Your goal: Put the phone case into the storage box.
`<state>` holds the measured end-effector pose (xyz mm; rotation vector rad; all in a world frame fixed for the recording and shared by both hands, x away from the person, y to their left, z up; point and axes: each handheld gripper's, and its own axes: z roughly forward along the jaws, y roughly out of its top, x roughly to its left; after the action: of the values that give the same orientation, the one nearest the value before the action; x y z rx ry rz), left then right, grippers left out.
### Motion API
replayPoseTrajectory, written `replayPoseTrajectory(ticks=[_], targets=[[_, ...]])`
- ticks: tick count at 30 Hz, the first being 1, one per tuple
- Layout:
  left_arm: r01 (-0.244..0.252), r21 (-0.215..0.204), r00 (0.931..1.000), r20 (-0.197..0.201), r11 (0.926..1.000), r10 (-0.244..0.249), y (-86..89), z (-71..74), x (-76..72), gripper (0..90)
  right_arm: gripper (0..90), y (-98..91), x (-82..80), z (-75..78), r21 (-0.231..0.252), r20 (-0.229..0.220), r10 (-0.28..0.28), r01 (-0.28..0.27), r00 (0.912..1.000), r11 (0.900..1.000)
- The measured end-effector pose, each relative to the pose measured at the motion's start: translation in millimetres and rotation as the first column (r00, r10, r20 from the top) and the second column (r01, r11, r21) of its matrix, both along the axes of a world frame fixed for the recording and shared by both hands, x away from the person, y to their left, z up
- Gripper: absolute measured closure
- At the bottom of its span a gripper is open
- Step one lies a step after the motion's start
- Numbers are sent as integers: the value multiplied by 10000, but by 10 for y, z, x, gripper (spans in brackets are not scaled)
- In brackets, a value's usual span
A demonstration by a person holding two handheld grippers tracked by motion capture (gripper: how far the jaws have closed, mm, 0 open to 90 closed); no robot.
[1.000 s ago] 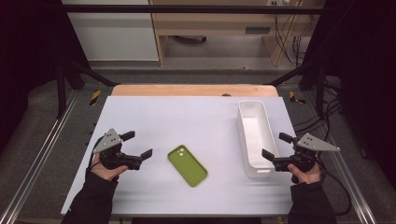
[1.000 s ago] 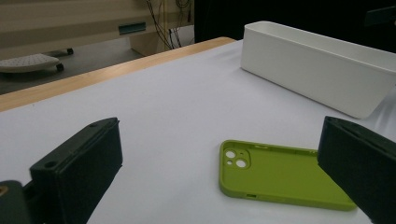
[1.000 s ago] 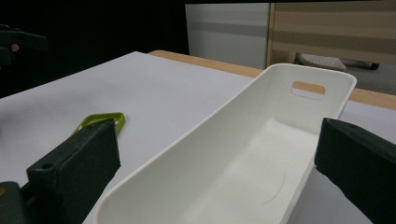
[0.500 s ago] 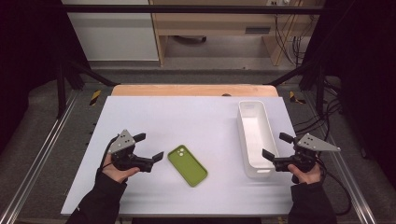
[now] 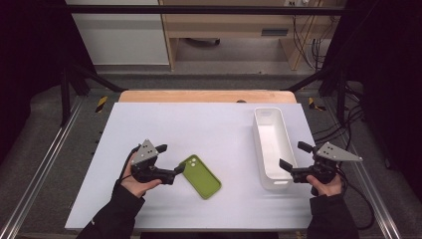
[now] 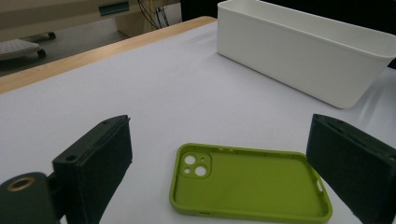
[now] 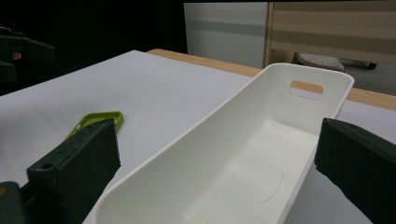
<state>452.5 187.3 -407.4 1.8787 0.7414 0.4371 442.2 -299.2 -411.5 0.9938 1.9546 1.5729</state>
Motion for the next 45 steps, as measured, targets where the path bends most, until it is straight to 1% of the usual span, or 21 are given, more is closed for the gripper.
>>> replayPoseTrajectory(ticks=[4, 7, 9, 13, 15, 16, 19, 20, 22, 24, 26, 28, 29, 30, 31, 33, 38, 39, 40, 42, 45], targets=[[6, 232, 10000, -12, 9997, -6, -84, -22, 9, 116, 6, -5, -2, 3, 4, 31, -20, 20, 10000, 10000], [84, 521, 10000, 35, 9986, -86, -144, -30, 13, 138, 6, -10, 1, 3, -8, 67, -17, 17, 10000, 10000], [219, 541, 9998, -31, 9983, -218, -178, -30, 22, 169, 6, -9, 0, 4, -4, 40, -32, 32, 10000, 10000], [272, 665, 9996, -69, 9974, -268, -259, -36, 54, 229, 6, -14, -2, 7, 25, 45, -36, 36, 10000, 10000], [392, 721, 9991, -215, 9966, -377, -317, -51, 75, 264, 6, -22, -1, 9, 17, 104, -50, 50, 9999, 10000], [392, 721, 9991, -215, 9966, -377, -317, -51, 75, 281, 6, -22, -4, 11, 48, 66, -65, 64, 10000, 10000], [439, 843, 9988, -253, 9955, -419, -378, -76, 92, 310, 6, -26, -5, 14, 54, 97, -50, 50, 9999, 10000], [468, 895, 9987, -252, 9949, -447, -391, -81, 97, 353, 6, -28, -4, 13, 36, 104, -62, 61, 9999, 10000], [574, 939, 9980, -327, 9939, -545, -423, -93, 103, 370, 6, -29, -3, 11, 30, 115, -54, 54, 9999, 10000], [581, 1080, 9977, -396, 9925, -541, -454, -104, 110, 412, 6, -27, -3, 12, 42, 113, -42, 42, 9999, 10000], [616, 1210, 9972, -501, 9907, -558, -488, -113, 122, 425, 6, -25, -3, 13, 38, 100, -50, 50, 9999, 10000], [697, 1467, 9961, -641, 9867, -609, -552, -124, 141, 488, 6, -22, -5, 12, 41, 54, -69, 69, 10000, 10000], [697, 1467, 9961, -641, 9867, -609, -552, -124, 141, 511, 6, -22, -5, 12, 41, 54, -69, 69, 10000, 10000], [738, 1559, 9957, -671, 9850, -640, -576, -127, 147, 511, 6, -22, -5, 12, 67, 18, -63, 63, 10000, 10000], [737, 1610, 9957, -683, 9842, -634, -603, -132, 153, 544, 6, -24, -1, 10, 17, 69, -62, 62, 10000, 10000], [777, 1655, 9952, -718, 9831, -666, -658, -141, 164, 556, 6, -23, -5, 12, 51, 19, -59, 58, 10000, 10000], [967, 1696, 9927, -879, 9808, -827, -786, -171, 189, 638, 6, -26, -5, 14, 47, 22, -50, 50, 10000, 10000], [1015, 1716, 9921, -904, 9799, -869, -806, -176, 192, 673, 6, -25, -5, 13, 24, -4, -51, 51, 10000, 10000], [1071, 1716, 9913, -943, 9793, -919, -823, -180, 195, 673, 6, -25, -5, 13, 24, -4, -51, 51, 10000, 10000], [1177, 1636, 9892, -1055, 9795, -1013, -851, -190, 200, 723, 6, -24, -2, 11, 14, 26, -32, 32, 10000, 10000], [1221, 1643, 9889, -1048, 9788, -1057, -894, -212, 198, 771, 6, -23, -4, 14, 18, -15, -40, 40, 10000, 10000]])
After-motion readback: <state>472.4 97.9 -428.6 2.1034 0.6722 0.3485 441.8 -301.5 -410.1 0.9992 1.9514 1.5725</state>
